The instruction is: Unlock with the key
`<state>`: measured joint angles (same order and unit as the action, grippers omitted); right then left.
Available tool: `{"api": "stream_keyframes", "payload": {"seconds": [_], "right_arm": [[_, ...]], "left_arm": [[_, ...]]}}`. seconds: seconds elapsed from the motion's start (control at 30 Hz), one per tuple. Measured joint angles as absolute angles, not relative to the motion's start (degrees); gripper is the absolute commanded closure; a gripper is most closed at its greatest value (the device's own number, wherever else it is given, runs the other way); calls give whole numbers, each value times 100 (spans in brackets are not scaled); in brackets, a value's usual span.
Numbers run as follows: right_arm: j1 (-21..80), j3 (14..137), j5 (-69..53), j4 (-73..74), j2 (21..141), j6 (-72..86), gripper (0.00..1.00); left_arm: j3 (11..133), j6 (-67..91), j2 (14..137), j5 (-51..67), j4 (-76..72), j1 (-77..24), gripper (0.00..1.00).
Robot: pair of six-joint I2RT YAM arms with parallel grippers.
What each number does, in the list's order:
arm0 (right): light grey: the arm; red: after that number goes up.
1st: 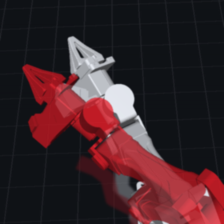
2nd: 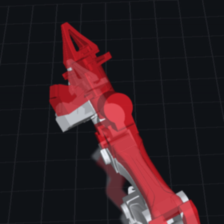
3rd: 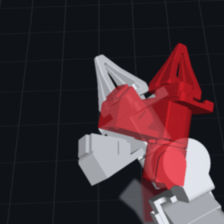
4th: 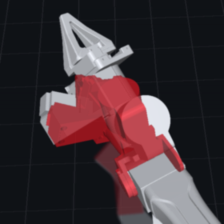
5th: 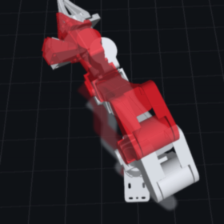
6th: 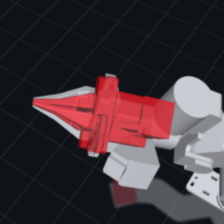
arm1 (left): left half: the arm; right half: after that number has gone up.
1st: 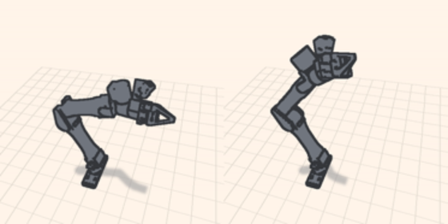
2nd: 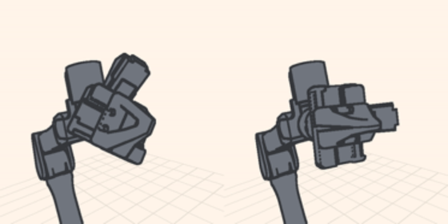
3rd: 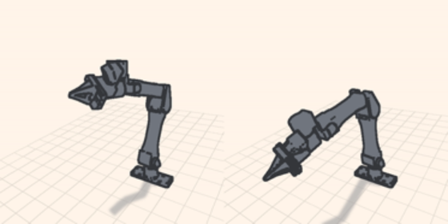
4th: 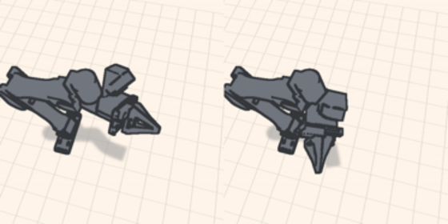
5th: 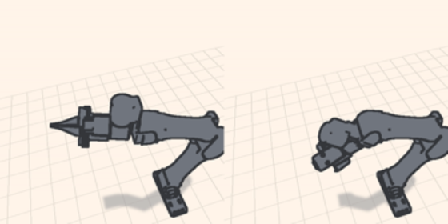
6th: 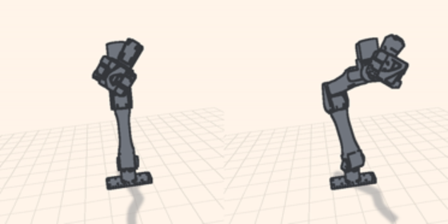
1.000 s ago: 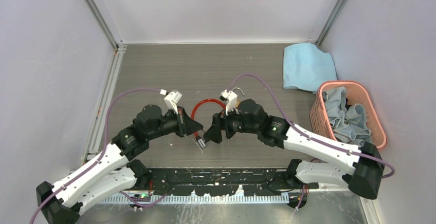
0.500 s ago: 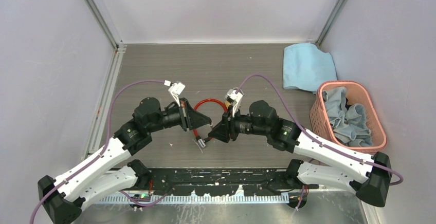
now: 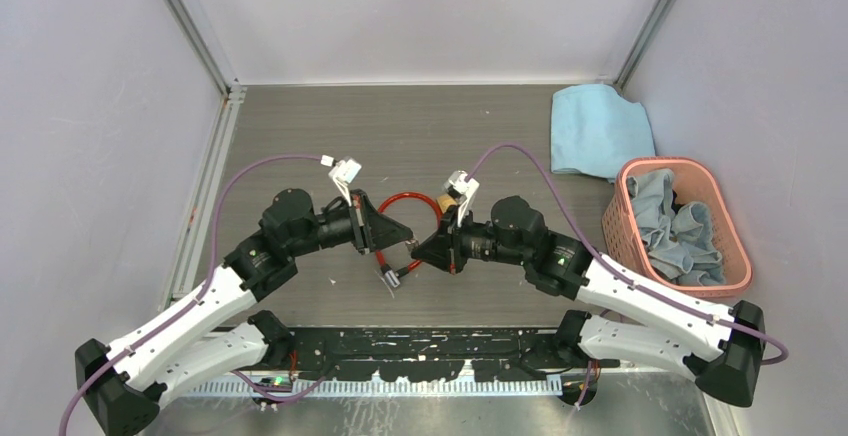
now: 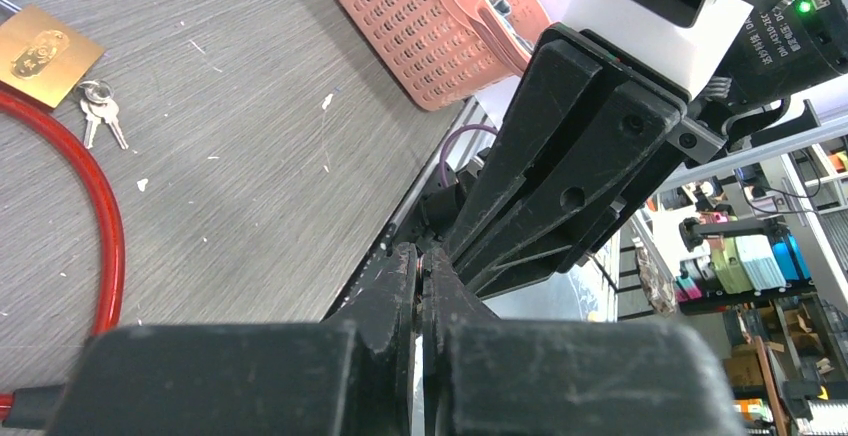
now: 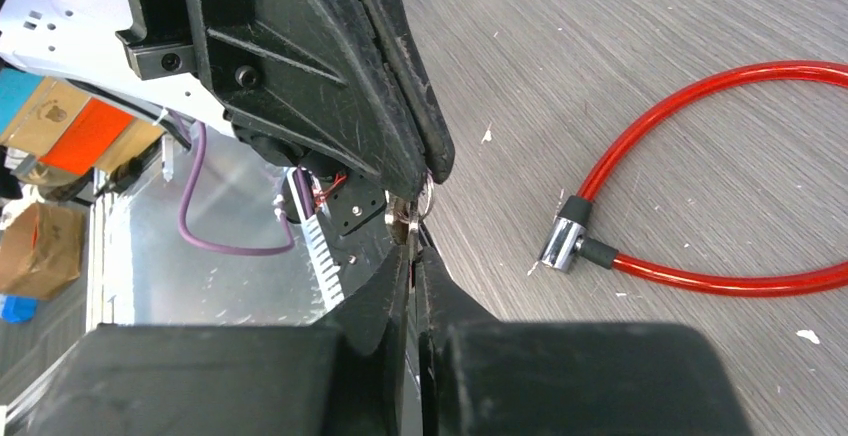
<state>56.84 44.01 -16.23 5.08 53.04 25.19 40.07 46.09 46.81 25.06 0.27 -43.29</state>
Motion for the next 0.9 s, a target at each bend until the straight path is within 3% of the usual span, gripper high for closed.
{"api": "stream_keyframes", "payload": {"seconds": [0.2, 0.4, 0.5, 0.9], "right_arm": [[5688, 4401, -1422, 731, 5105, 2425, 96], [5695, 4401, -1352, 919, 5063, 2408, 99], [5695, 4401, -1262, 1063, 5107, 2410, 99], [5695, 5103, -1118, 2316, 5763, 3079, 99]], "left_arm": [[4042, 4528, 4685, 2473, 126, -4329, 97], [4198, 4178, 4687, 2397, 526, -4348, 51], [4202, 3997, 4622, 2265, 849, -4348, 40], [4007, 3299, 4276, 2475, 1138, -4348, 47]]}}
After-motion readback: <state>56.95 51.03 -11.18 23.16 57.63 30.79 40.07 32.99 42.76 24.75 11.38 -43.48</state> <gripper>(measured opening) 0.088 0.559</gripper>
